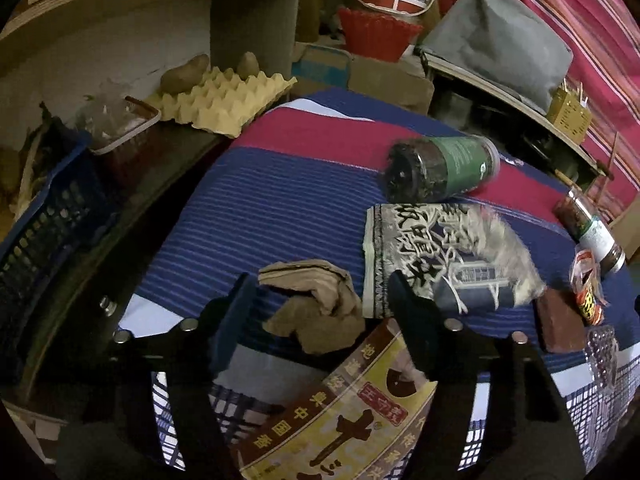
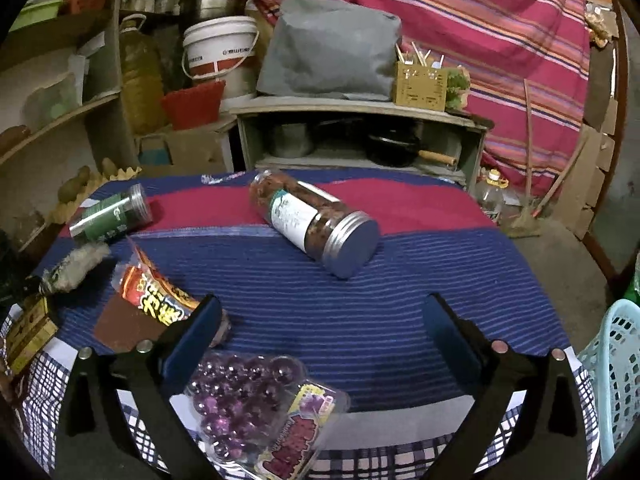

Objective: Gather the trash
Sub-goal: 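Lower the left tool onto the crumpled beige paper and close it, then grasp the orange snack bag with the right tool while the left tool holds the paper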

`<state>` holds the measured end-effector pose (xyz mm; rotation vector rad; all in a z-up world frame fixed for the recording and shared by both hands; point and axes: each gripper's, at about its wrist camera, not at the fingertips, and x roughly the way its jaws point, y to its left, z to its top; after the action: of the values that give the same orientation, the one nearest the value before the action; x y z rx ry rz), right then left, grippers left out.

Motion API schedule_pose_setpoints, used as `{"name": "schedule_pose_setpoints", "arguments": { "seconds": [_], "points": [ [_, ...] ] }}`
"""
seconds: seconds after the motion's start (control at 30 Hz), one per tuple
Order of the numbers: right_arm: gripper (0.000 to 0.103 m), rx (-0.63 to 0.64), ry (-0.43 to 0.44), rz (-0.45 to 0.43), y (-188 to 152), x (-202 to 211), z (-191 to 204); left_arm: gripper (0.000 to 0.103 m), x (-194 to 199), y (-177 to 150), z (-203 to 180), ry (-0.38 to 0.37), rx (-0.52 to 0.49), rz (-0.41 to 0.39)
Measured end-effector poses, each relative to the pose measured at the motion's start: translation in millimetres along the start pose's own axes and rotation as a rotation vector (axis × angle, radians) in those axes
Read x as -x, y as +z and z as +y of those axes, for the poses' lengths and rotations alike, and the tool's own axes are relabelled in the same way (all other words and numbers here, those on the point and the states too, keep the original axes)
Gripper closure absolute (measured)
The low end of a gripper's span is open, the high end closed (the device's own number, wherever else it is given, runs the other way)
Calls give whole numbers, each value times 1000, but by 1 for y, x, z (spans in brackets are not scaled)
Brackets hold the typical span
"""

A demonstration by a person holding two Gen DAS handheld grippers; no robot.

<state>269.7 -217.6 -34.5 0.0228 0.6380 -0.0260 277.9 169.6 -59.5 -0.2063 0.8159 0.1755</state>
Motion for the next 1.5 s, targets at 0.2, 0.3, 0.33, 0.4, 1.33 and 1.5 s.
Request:
{"name": "schedule_pose_setpoints", "arguments": {
  "seconds": [0.2, 0.3, 0.33, 0.4, 1.33, 1.5],
  "points": [
    [5, 16, -5, 4, -1, 0, 2, 55, -3, 0, 5, 15, 10, 13],
    [5, 24, -5, 4, -1, 0, 4, 57, -4, 1, 8, 3, 16, 15],
    [5, 27, -8, 4, -1, 0, 5, 57, -3, 1, 7, 6, 14, 9],
    [5, 32, -16, 7, -2, -1, 6, 58, 1, 3, 7, 19, 11, -6],
    [5, 309, 42, 64, -3, -35, 129, 58, 55, 23, -21, 9, -8, -161],
    [6, 260, 62, 132, 3, -54, 121, 58, 55, 24, -25, 0, -20, -161]
  ]
}}
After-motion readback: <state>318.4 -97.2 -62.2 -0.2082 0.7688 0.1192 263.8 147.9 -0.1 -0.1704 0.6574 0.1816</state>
